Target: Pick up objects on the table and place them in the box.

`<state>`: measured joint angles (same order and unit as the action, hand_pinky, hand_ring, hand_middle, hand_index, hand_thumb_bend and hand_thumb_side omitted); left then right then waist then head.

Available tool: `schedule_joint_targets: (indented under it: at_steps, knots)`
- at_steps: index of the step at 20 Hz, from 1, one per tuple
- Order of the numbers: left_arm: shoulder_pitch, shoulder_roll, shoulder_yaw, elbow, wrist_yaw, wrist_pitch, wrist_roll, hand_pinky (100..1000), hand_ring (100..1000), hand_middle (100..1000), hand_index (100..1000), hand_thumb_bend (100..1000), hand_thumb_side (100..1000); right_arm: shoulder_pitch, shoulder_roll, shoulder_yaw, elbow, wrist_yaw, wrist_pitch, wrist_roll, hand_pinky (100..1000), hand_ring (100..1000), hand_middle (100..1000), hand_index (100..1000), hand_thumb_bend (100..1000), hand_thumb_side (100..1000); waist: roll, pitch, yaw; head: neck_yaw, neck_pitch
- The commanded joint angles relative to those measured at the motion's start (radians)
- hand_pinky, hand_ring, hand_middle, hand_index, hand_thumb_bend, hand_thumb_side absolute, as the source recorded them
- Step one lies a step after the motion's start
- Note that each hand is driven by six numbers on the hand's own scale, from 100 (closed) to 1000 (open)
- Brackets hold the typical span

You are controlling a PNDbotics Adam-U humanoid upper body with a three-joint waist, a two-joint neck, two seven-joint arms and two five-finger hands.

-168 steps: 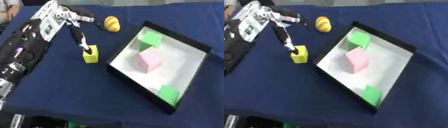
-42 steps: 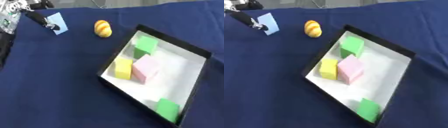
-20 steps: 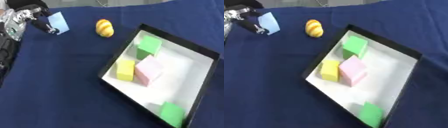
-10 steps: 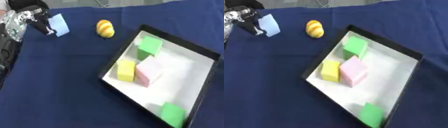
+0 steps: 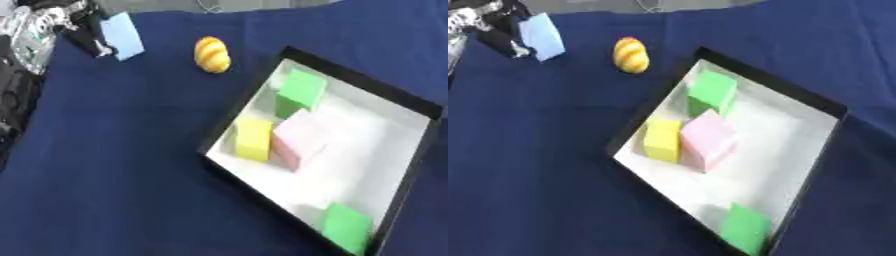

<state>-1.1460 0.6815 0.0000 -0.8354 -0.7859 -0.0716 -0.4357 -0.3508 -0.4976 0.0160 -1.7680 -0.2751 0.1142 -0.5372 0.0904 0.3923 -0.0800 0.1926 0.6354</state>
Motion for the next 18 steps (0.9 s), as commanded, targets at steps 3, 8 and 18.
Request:
schedule_joint_targets:
  at_steps: [3, 8, 18]
  knots:
    - [-0.033, 0.054, -0.118, -0.255, 0.136, -0.093, -0.082, 758, 617, 458, 536, 413, 100, -0.010, -0.030, -0.016, -0.011, -0.004, -0.007, 0.000, 795, 768, 712, 804, 100, 520, 0.006, -0.053, 0.005, -0.012, 0.011]
    - [-0.035, 0.047, -0.263, -0.499, 0.265, -0.129, -0.181, 759, 630, 471, 548, 437, 100, -0.021, -0.037, -0.019, -0.017, -0.006, -0.010, 0.000, 796, 769, 713, 804, 100, 516, 0.004, -0.060, 0.005, -0.028, 0.015]
    - [-0.071, -0.022, -0.504, -0.916, 0.448, -0.128, -0.361, 748, 657, 493, 570, 476, 100, -0.040, -0.042, -0.027, -0.023, -0.009, -0.015, -0.006, 798, 770, 715, 804, 100, 502, 0.003, -0.066, -0.001, -0.031, 0.021]
